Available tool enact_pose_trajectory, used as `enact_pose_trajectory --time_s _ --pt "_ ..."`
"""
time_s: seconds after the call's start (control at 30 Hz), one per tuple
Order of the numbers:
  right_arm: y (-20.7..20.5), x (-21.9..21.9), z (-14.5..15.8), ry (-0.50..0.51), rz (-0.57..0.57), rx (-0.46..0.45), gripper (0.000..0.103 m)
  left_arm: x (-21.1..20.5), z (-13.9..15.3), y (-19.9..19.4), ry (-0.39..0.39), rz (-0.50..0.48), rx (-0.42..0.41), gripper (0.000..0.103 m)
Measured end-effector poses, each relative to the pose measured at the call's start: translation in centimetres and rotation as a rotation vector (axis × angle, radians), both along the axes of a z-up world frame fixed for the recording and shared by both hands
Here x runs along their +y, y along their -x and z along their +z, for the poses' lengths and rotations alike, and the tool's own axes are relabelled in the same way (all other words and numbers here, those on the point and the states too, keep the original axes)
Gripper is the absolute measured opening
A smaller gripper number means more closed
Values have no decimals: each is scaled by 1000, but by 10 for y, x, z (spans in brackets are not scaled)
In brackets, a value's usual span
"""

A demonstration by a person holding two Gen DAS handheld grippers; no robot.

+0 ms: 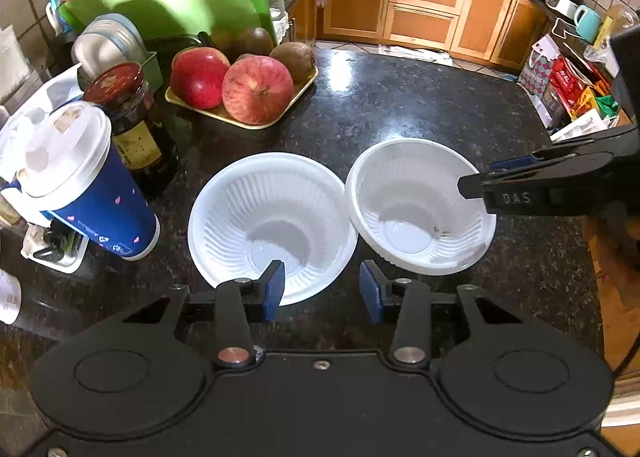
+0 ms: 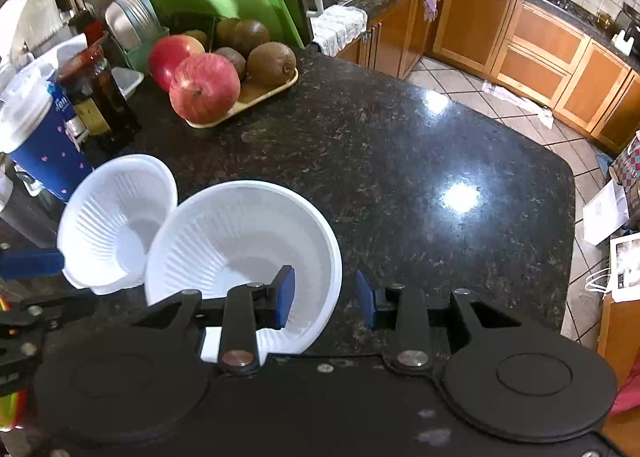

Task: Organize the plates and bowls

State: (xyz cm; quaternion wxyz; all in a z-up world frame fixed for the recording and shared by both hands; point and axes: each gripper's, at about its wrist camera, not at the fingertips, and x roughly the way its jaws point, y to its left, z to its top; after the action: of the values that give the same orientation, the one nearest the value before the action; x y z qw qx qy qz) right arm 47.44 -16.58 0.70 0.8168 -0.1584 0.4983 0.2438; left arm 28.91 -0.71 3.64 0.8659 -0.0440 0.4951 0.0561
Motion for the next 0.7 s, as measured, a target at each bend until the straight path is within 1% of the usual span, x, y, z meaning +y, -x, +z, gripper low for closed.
enact_pose_trajectory --time_s 0.07,0.2,0.43,0.5,0.6,0.7 --pt "-1 0 -3 10 4 3 36 -1 -2 0 -2 10 3 51" --pt "-1 -1 -5 34 6 -21 36 -2 -8 -1 -3 20 19 51" --pt "-5 -11 -4 42 -20 -33 36 -1 -16 -5 -5 43 40 51" --pt "-6 -11 -4 57 -24 -51 36 0 -17 -6 -7 47 43 51" --pt "-7 -14 -3 70 -36 -69 36 -3 -16 -9 -17 41 41 51" --pt "-10 -22 -2 62 -55 -59 36 -8 -14 -14 -18 27 36 51"
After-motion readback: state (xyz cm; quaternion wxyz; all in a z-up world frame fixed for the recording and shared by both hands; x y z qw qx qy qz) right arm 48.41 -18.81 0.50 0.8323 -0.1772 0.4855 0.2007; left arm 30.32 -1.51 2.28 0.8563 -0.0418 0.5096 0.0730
